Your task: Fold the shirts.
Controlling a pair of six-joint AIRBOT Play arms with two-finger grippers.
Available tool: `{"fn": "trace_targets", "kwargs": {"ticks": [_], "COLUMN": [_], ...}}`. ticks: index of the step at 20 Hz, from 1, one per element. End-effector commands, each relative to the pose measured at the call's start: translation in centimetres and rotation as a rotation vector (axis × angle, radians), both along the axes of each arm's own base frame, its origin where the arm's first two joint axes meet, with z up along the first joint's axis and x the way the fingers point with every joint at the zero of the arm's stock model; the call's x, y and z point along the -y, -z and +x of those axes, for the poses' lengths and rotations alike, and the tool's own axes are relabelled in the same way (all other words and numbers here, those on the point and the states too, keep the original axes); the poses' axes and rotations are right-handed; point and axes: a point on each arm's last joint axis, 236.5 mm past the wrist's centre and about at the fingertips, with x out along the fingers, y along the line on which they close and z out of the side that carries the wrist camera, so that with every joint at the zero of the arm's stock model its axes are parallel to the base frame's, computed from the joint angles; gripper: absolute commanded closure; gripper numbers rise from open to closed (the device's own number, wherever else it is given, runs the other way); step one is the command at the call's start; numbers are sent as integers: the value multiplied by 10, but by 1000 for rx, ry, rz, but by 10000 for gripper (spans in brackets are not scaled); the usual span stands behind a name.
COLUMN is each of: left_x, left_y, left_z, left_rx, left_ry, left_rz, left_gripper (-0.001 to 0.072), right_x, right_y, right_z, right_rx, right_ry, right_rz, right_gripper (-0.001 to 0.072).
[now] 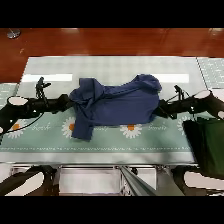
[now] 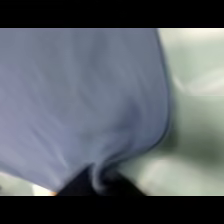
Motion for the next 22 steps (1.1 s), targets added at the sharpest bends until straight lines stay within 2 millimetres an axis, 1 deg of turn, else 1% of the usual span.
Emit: {"fn": "trace_targets", "kwargs": {"ticks": [1, 2, 3, 4, 5, 6, 7, 8, 9, 10, 11, 12, 13, 14, 15, 16, 17, 19, 21, 22], "left_x": [6, 8, 9, 7, 3, -2, -8, -13, -20, -28, -36, -49, -63, -78, -91, -103, -113, -128, -132, -131], "left_y": [-41, -67, -101, -141, -182, -226, -275, -320, -363, -402, -431, -455, -473, -488, -499, -507, -510, -511, -512, -511], "left_z": [19, 28, 39, 51, 60, 66, 68, 64, 55, 42, 28, 13, -1, -18, -33, -51, -67, -101, -133, -147], "left_rx": [81, 131, 204, 294, 383, 477, 585, 685, 777, 867, 939, 989, 1022, 1052, 1072, 1087, 1085, 1061, 1046, 1046], "left_ry": [54, 79, 103, 115, 110, 100, 88, 82, 65, 48, 31, -11, -62, -119, -170, -222, -263, -326, -371, -367], "left_rz": [-21, -29, -30, -23, -15, -4, 16, 39, 58, 92, 145, 217, 289, 373, 450, 531, 602, 747, 826, 859], "left_gripper": [687, 687, 687, 687, 688, 687, 687, 687, 688, 687, 688, 688, 688, 688, 688, 688, 688, 688, 687, 688], "right_x": [-23, -25, -25, -24, -22, -19, -15, -10, -5, 0, 4, 8, 12, 18, 25, 31, 38, 49, 57, 60], "right_y": [-33, -62, -96, -142, -196, -251, -307, -364, -412, -455, -492, -518, -539, -552, -561, -565, -567, -572, -570, -565], "right_z": [28, 44, 62, 84, 105, 118, 124, 121, 111, 92, 69, 44, 17, -8, -34, -57, -82, -122, -157, -170], "right_rx": [62, 121, 205, 317, 453, 586, 720, 860, 972, 1076, 1169, 1240, 1300, 1337, 1357, 1362, 1361, 1368, 1365, 1346], "right_ry": [-75, -108, -135, -142, -134, -123, -111, -107, -96, -81, -66, -55, -41, -31, -19, -4, 14, 59, 87, 96], "right_rz": [25, 37, 35, 25, 4, -16, -40, -82, -131, -185, -238, -284, -338, -393, -451, -502, -546, -615, -663, -678], "right_gripper": [687, 687, 687, 687, 687, 688, 687, 687, 687, 687, 687, 687, 687, 687, 687, 687, 687, 687, 687, 687]}}
